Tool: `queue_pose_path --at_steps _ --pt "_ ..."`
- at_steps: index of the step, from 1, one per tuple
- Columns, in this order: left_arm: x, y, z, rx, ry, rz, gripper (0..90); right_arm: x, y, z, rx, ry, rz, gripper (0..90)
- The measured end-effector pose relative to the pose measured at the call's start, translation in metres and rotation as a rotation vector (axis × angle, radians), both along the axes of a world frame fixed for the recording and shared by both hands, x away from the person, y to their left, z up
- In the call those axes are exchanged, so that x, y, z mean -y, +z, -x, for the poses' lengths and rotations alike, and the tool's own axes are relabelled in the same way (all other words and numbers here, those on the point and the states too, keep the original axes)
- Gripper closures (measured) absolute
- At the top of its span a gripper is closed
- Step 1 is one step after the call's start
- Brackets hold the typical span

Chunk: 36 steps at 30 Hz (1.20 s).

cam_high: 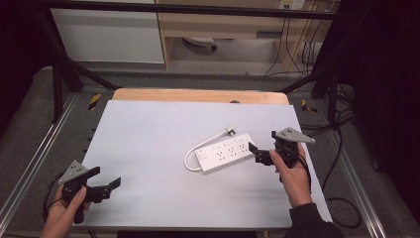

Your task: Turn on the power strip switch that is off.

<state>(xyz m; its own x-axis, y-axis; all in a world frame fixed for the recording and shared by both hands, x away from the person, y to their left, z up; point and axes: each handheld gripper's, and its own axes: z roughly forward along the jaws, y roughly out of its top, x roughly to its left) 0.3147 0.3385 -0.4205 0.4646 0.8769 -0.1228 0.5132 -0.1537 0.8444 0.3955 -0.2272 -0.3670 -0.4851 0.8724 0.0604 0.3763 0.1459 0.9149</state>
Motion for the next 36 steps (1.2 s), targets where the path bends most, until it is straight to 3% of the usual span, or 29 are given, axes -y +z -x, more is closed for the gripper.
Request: queue_pose_path --at_steps 16,26,36 --pt "-0.004 -0.002 -0.002 -0.026 0.011 0.020 7.0 -0.007 0.005 -0.014 -0.003 0.002 -0.002 3.1" --pt "-0.001 -0.002 -0.001 -0.026 -0.003 0.004 7.1 -0.012 0.021 -0.023 0.018 0.004 0.009 3.7" --pt "-0.001 -0.004 -0.002 -0.035 -0.004 -0.001 7.1 -0.015 0.021 -0.032 0.009 0.001 0.024 5.1"
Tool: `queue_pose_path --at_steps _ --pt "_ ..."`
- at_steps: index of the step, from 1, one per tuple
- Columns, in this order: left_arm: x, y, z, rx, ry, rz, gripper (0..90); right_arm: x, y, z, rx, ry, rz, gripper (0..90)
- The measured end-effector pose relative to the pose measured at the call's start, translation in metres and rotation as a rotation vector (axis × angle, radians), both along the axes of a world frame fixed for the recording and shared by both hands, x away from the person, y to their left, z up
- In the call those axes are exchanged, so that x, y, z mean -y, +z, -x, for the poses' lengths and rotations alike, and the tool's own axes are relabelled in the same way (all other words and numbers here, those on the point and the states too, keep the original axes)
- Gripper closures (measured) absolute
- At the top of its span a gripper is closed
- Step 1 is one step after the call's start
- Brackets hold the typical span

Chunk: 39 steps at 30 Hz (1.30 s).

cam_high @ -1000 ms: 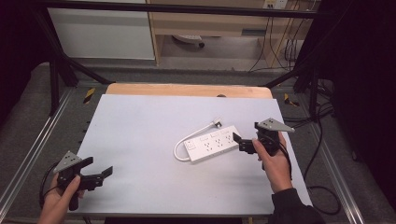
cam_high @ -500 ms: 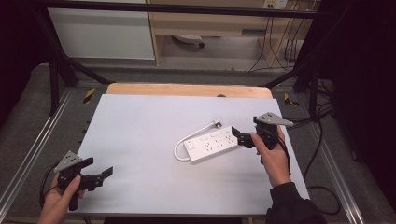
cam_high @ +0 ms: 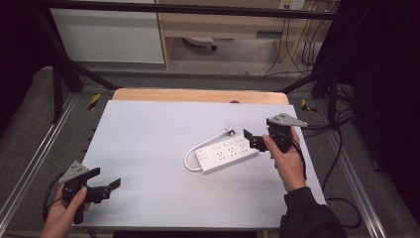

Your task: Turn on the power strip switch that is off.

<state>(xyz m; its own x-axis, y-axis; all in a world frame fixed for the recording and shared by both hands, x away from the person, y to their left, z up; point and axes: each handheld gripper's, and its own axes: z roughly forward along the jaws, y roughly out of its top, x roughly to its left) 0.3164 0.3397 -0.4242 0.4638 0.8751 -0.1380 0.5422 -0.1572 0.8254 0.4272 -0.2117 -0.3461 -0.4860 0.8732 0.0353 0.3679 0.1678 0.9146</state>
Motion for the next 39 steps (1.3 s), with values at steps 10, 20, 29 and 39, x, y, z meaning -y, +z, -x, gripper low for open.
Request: queue_pose_path --at_steps 10,20,29,39 --pt "0.002 0.000 0.000 -0.008 -0.003 -0.013 7.1 -0.006 -0.001 -0.005 -0.020 0.011 0.003 3.0" --pt "0.001 -0.001 0.000 -0.009 -0.003 -0.011 7.0 -0.012 0.002 -0.014 -0.014 0.000 -0.005 3.7" --pt "0.003 -0.001 0.000 -0.011 -0.013 -0.019 7.1 -0.020 0.000 -0.023 -0.021 -0.007 0.000 4.1" --pt "0.003 -0.001 0.000 -0.010 -0.015 -0.019 7.0 -0.023 -0.005 -0.037 -0.037 -0.018 -0.030 4.8"
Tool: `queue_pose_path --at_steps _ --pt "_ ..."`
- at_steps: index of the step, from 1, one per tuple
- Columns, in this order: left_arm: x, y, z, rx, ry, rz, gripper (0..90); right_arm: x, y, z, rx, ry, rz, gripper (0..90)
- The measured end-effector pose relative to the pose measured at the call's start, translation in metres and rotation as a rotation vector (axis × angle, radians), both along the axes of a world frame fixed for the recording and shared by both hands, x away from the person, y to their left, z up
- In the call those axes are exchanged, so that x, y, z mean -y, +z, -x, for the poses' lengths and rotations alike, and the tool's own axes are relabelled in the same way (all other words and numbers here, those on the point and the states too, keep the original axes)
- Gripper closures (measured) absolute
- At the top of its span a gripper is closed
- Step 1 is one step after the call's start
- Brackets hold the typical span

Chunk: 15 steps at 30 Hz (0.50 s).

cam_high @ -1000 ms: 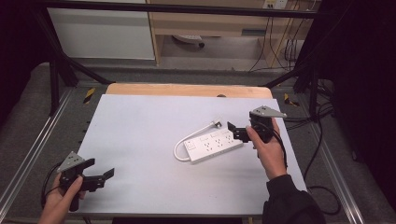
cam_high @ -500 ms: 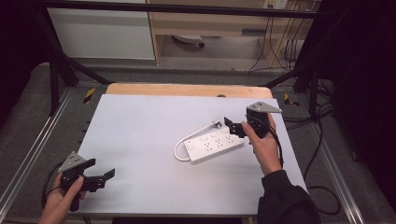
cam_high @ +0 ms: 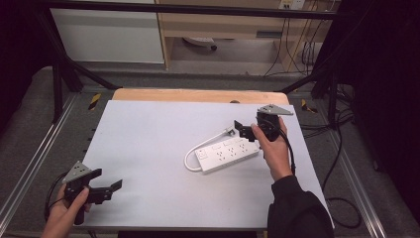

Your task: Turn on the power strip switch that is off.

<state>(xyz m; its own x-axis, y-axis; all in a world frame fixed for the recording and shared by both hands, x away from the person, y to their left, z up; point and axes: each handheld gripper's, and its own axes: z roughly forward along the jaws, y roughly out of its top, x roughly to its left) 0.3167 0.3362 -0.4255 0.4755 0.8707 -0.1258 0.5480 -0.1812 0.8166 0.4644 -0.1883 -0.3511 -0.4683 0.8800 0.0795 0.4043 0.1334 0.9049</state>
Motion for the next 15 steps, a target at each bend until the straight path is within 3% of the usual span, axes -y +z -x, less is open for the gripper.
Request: queue_pose_path --at_steps 15 --pt "0.0002 -0.0001 0.0002 0.000 -0.003 -0.001 7.0 -0.0027 -0.0078 -0.0108 -0.030 -0.005 -0.003 5.6"
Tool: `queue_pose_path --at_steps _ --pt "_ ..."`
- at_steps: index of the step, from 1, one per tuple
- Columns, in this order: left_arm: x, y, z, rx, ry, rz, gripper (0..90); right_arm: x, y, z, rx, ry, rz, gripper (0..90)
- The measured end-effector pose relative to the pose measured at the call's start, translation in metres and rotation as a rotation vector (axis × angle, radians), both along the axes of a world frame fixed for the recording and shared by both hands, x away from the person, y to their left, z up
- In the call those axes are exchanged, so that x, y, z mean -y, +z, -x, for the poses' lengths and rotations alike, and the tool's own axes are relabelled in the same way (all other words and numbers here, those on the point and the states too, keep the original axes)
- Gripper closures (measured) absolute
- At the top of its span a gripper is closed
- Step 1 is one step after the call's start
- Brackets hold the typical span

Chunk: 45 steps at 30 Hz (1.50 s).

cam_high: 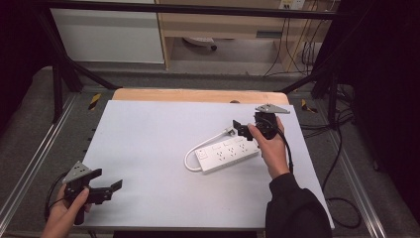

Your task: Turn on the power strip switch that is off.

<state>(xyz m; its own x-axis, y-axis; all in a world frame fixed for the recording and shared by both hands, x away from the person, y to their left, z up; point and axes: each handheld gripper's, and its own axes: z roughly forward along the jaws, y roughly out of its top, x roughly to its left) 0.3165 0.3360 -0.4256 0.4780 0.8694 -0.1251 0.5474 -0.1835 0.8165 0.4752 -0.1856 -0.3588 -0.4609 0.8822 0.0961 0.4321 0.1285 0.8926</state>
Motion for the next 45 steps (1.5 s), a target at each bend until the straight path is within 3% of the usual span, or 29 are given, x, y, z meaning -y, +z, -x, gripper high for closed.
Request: queue_pose_path --at_steps 6,14,27,45 --pt "0.000 0.000 0.000 0.000 -0.003 0.000 7.0 -0.006 -0.002 -0.003 -0.005 0.010 0.008 5.6" --pt "0.001 0.000 0.000 -0.002 -0.005 0.001 7.0 -0.012 -0.008 -0.005 -0.026 0.021 0.056 6.5" --pt "0.001 0.000 0.000 -0.002 -0.009 -0.003 7.0 -0.018 -0.015 -0.010 -0.053 0.040 0.039 6.8" --pt "0.003 -0.001 0.000 -0.002 -0.025 -0.013 7.0 -0.026 -0.028 -0.016 -0.099 0.060 0.070 8.5"
